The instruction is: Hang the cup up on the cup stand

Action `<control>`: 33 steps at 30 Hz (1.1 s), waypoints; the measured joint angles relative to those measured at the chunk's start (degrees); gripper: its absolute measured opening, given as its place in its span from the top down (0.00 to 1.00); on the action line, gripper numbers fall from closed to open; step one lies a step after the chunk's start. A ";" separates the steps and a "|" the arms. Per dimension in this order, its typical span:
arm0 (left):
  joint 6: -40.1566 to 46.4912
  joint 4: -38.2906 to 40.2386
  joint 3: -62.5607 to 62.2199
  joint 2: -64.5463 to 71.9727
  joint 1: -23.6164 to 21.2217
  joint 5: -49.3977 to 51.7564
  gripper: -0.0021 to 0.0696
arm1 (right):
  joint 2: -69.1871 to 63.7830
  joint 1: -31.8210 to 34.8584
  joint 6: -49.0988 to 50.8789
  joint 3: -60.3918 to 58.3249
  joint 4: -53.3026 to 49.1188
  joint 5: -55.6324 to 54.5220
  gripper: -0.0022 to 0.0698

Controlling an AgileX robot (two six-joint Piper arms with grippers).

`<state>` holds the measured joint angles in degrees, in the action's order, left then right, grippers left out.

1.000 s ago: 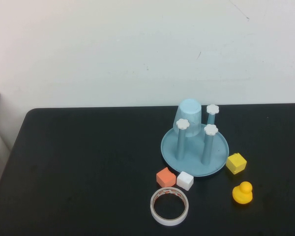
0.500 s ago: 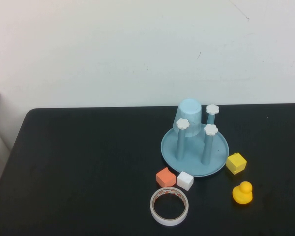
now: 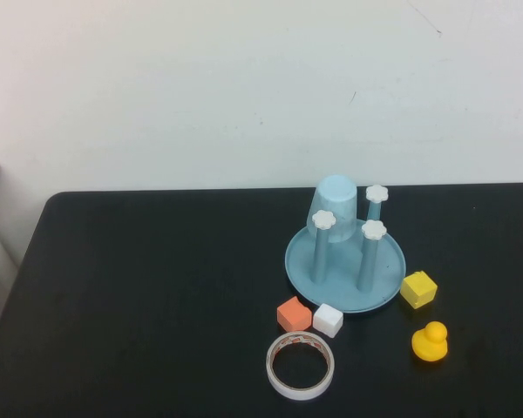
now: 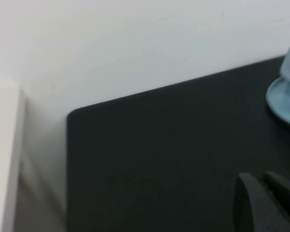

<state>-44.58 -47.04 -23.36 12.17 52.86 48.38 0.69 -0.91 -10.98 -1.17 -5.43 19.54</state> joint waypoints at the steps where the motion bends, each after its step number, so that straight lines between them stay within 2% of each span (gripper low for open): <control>1: 1.05 1.87 0.80 -1.29 -2.10 -2.17 0.97 | 0.00 0.00 0.00 0.00 0.00 0.00 0.97; 4: 8.48 8.56 3.11 -5.61 -10.13 -9.76 0.97 | 0.00 0.00 0.00 0.00 0.00 0.03 0.97; 5: 12.54 11.19 3.98 -7.02 -13.13 -12.75 0.97 | 0.00 0.00 0.00 0.00 0.00 0.03 0.97; 6: 20.53 16.41 5.78 -9.62 -18.76 -17.67 0.97 | 0.00 0.00 0.00 0.00 0.00 0.03 0.97; 10: 34.29 27.61 9.76 -12.76 -30.80 -23.56 0.97 | 0.00 0.00 0.00 0.00 0.00 0.03 0.97; 16: 45.92 40.19 14.88 -12.99 -47.73 -27.30 0.97 | 0.00 0.00 0.00 0.00 0.00 0.03 0.97; 19: 53.22 47.72 18.06 -12.99 -54.50 -31.30 0.97 | 0.00 0.00 0.00 0.04 0.00 0.03 0.97; 22: 58.58 53.07 21.81 -12.99 -59.06 -35.80 0.97 | 0.00 0.00 0.00 0.04 0.00 0.03 0.97; 24: 59.53 54.55 23.70 -12.99 -60.46 -36.68 0.97 | 0.00 0.00 0.00 0.04 0.00 0.03 0.97; 29: 59.79 56.06 24.50 -12.99 -60.00 -35.36 0.97 | 0.00 0.00 0.00 0.04 0.00 0.03 0.97; 33: 59.69 56.31 24.40 -12.99 -57.76 -31.25 0.97 | 0.00 0.00 0.00 0.04 0.00 0.13 0.97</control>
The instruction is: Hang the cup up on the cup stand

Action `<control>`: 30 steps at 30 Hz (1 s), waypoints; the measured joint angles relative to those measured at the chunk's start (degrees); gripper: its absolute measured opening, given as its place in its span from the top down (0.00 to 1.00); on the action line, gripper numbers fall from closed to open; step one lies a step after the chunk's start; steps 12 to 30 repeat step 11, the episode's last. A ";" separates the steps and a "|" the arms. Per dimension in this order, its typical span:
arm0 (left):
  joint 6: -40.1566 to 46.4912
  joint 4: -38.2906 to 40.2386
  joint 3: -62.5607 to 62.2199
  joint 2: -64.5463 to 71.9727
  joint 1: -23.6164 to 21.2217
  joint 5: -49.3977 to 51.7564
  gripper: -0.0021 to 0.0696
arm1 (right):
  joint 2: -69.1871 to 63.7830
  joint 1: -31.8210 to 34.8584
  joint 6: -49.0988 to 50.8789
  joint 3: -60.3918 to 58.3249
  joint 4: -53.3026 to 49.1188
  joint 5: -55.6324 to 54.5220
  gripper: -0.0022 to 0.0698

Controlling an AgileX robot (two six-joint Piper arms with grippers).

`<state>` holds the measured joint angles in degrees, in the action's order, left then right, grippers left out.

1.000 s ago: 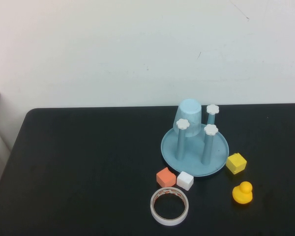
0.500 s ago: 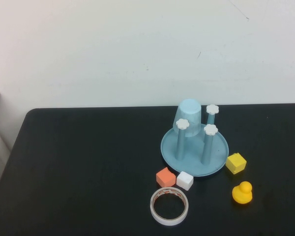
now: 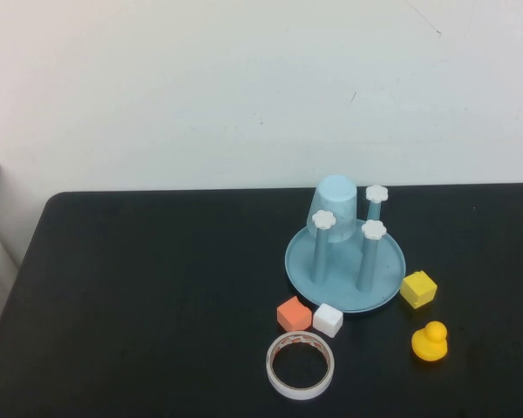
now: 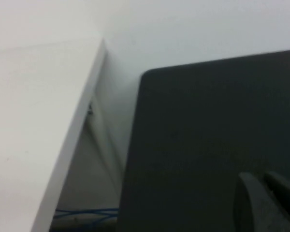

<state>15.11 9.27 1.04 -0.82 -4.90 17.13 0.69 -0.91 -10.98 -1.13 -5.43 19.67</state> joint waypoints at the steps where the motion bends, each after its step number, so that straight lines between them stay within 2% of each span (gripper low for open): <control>1: 0.13 0.10 0.00 0.00 0.63 0.35 0.97 | 0.00 0.00 0.00 0.00 0.00 0.00 0.97; 5: 2.00 0.10 0.00 0.00 2.14 0.35 0.97 | 0.00 0.00 0.00 0.00 0.00 0.00 0.97; 30: 2.63 0.10 0.00 0.00 2.33 0.35 0.97 | 0.00 0.00 0.00 0.00 0.00 0.00 0.97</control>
